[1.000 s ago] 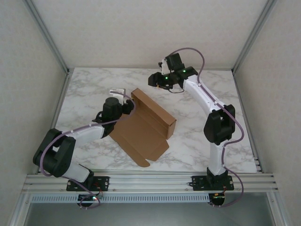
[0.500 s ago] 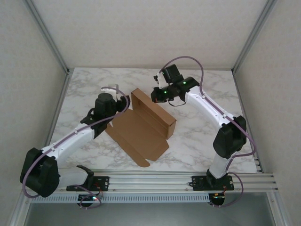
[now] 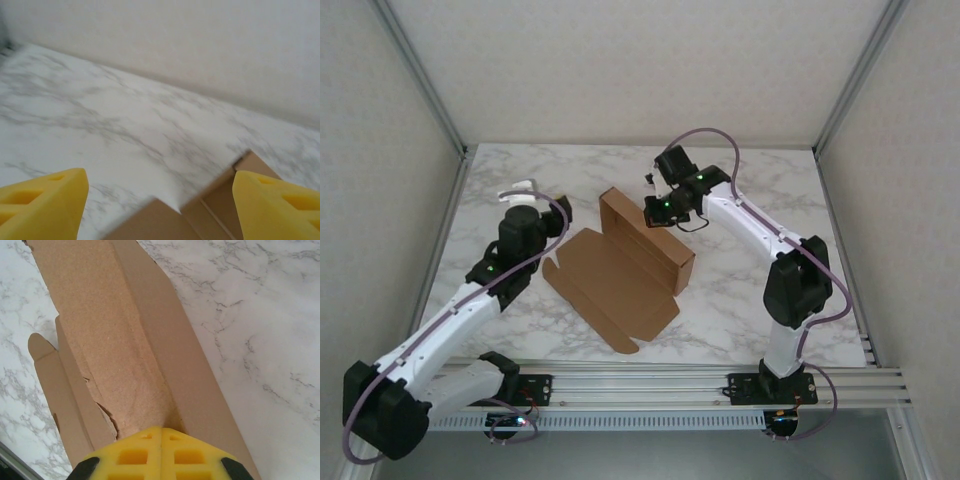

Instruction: Fold the paper box

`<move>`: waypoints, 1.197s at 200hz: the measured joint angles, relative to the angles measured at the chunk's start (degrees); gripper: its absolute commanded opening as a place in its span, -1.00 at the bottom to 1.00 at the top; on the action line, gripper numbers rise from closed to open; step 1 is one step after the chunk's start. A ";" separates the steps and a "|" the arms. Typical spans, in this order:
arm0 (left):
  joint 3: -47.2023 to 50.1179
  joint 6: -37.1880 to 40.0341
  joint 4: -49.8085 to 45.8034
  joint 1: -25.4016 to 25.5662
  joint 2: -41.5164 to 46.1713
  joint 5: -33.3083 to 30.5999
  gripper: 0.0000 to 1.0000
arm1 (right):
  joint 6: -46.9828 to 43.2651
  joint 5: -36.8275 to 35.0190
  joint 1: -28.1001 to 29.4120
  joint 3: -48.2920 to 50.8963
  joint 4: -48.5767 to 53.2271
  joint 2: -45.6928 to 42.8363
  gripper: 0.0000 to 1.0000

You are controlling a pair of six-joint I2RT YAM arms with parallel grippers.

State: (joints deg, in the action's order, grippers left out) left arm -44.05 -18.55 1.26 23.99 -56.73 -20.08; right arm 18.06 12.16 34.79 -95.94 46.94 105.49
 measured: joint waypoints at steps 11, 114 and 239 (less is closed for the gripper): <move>0.66 -0.07 0.31 0.00 2.69 -4.20 0.52 | 0.59 -0.20 -0.59 0.48 -0.87 -0.13 -1.00; 1.92 -0.81 1.14 0.02 8.81 -20.48 0.51 | 9.64 0.07 -12.20 20.00 -13.35 -0.90 -1.00; 1.99 -0.81 1.57 0.02 6.95 -19.96 0.50 | -6.69 -3.39 -5.75 -5.16 -7.65 11.04 0.22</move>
State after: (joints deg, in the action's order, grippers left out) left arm -42.06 -19.35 2.83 24.01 -49.78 -40.03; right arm 11.38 8.78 29.04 -101.10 39.29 116.53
